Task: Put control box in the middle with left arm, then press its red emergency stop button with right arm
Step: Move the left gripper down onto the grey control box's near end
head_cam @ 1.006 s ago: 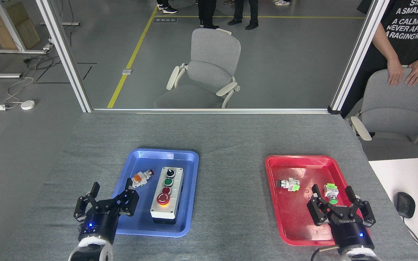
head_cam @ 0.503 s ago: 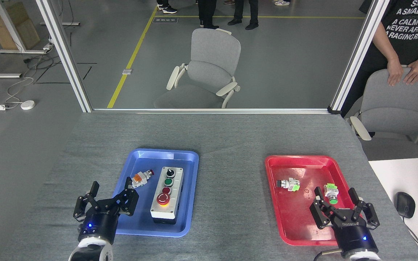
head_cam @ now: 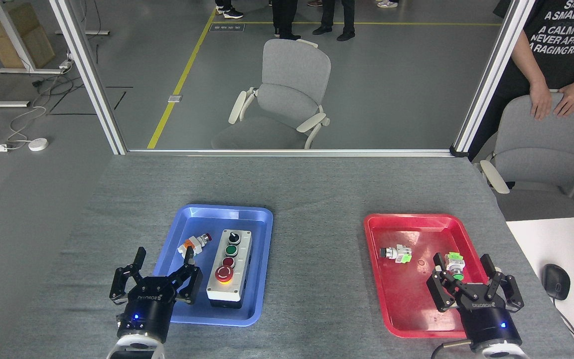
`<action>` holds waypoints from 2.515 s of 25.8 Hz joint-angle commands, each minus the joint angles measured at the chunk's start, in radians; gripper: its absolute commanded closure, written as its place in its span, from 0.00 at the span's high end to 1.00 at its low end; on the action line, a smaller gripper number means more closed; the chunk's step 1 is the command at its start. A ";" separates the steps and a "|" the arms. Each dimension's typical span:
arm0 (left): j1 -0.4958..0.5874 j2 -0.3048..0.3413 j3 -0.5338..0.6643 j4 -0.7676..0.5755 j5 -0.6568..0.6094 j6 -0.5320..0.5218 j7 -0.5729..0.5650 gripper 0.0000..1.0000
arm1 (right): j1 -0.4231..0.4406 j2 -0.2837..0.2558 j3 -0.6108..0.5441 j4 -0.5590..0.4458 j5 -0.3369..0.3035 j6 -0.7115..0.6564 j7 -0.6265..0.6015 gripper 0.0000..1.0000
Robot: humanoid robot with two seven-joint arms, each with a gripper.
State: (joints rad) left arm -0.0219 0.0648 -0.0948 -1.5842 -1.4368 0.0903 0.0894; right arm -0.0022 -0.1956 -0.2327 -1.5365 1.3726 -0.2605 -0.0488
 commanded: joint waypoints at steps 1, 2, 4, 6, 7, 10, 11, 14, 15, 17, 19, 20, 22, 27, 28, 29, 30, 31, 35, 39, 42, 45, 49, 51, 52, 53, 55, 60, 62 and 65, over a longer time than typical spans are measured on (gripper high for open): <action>0.039 -0.025 -0.088 -0.003 -0.142 0.068 0.006 0.99 | 0.021 0.024 0.003 -0.017 0.011 0.007 0.009 0.99; 0.051 -0.034 -0.117 -0.002 -0.159 0.092 0.004 0.99 | 0.024 0.025 0.001 -0.021 0.020 0.009 0.009 0.99; 0.060 -0.054 -0.174 0.012 -0.165 0.137 -0.002 0.99 | 0.024 0.024 0.000 -0.019 0.031 0.015 0.009 0.99; 0.054 -0.082 -0.201 0.053 -0.166 0.172 -0.007 0.99 | 0.021 0.022 0.000 -0.019 0.033 0.015 0.009 0.99; 0.051 -0.095 -0.203 0.070 -0.169 0.177 -0.008 0.99 | 0.019 0.024 0.000 -0.019 0.033 0.017 0.010 0.99; 0.049 -0.125 -0.204 0.096 -0.183 0.177 -0.011 0.99 | 0.019 0.028 0.003 -0.019 0.039 0.024 0.012 0.99; 0.049 -0.132 -0.210 0.104 -0.186 0.177 -0.013 0.99 | 0.019 0.034 0.004 -0.019 0.043 0.024 0.012 0.99; 0.045 -0.160 -0.221 0.150 -0.188 0.180 -0.013 0.99 | 0.019 0.051 0.006 -0.017 0.052 0.024 0.012 0.99; 0.034 -0.168 -0.220 0.170 -0.189 0.181 -0.013 0.99 | 0.019 0.056 0.006 -0.017 0.054 0.024 0.012 0.99; 0.007 -0.172 -0.220 0.213 -0.191 0.186 -0.013 0.99 | 0.018 0.059 0.006 -0.017 0.054 0.023 0.012 0.99; -0.007 -0.174 -0.218 0.248 -0.191 0.187 -0.013 0.99 | 0.018 0.061 0.004 -0.014 0.056 0.017 0.012 0.99; -0.013 -0.174 -0.218 0.262 -0.191 0.192 -0.013 0.99 | 0.018 0.061 0.004 -0.011 0.056 0.017 0.012 0.99; -0.020 -0.172 -0.218 0.279 -0.191 0.210 -0.013 0.99 | 0.018 0.061 0.006 -0.010 0.056 0.015 0.012 0.99; -0.024 -0.166 -0.218 0.282 -0.192 0.235 -0.011 0.99 | 0.019 0.068 0.009 -0.010 0.056 0.020 0.010 0.99; -0.029 -0.161 -0.218 0.282 -0.192 0.241 -0.011 0.99 | 0.021 0.067 0.010 -0.007 0.054 0.021 0.010 0.99; -0.033 -0.160 -0.217 0.282 -0.192 0.244 -0.011 0.99 | 0.021 0.065 0.010 -0.004 0.054 0.023 0.010 0.99; -0.035 -0.158 -0.217 0.282 -0.192 0.244 -0.011 0.99 | 0.021 0.067 0.010 0.004 0.054 0.024 0.010 0.99; -0.038 -0.158 -0.215 0.282 -0.192 0.244 -0.011 0.99 | 0.021 0.067 0.009 0.007 0.054 0.024 0.010 0.99; -0.050 -0.161 -0.214 0.303 -0.192 0.246 -0.011 0.99 | 0.021 0.068 0.015 0.010 0.054 0.023 0.010 0.99; -0.070 -0.169 -0.214 0.355 -0.191 0.250 -0.011 0.99 | 0.021 0.068 0.041 0.009 0.054 0.026 0.010 0.99; -0.092 -0.168 -0.212 0.391 -0.189 0.255 -0.011 0.99 | 0.021 0.064 0.042 0.010 0.054 0.017 0.009 0.99; -0.113 -0.164 -0.210 0.415 -0.186 0.263 -0.011 0.99 | 0.021 0.065 0.042 0.010 0.054 0.012 0.007 0.99; -0.128 -0.158 -0.209 0.432 -0.185 0.267 -0.011 0.99 | 0.021 0.064 0.044 0.010 0.054 0.010 0.006 0.99; -0.133 -0.157 -0.209 0.434 -0.183 0.267 -0.011 0.99 | 0.021 0.065 0.041 0.010 0.054 0.010 0.007 0.99; -0.135 -0.157 -0.209 0.438 -0.183 0.267 -0.011 0.99 | 0.021 0.067 0.038 0.010 0.054 0.010 0.007 0.99; -0.141 -0.157 -0.209 0.446 -0.183 0.267 -0.011 0.99 | 0.021 0.067 0.035 0.013 0.054 0.009 0.006 0.99; -0.150 -0.157 -0.207 0.461 -0.182 0.272 -0.011 0.99 | 0.021 0.067 0.033 0.018 0.054 -0.003 0.004 0.99; -0.153 -0.152 -0.207 0.460 -0.177 0.281 -0.010 0.99 | 0.019 0.068 0.033 0.016 0.054 -0.013 0.003 0.99; -0.155 -0.148 -0.207 0.460 -0.175 0.281 -0.010 0.99 | 0.019 0.070 0.033 0.018 0.054 -0.013 0.003 0.99; -0.158 -0.145 -0.206 0.464 -0.175 0.281 -0.010 0.99 | 0.019 0.067 0.032 0.021 0.054 -0.020 0.003 0.99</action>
State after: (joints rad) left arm -0.1769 -0.0830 -0.3020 -1.1223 -1.6130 0.3705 0.0785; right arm 0.0170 -0.1277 -0.1998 -1.5191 1.4266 -0.2747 -0.0462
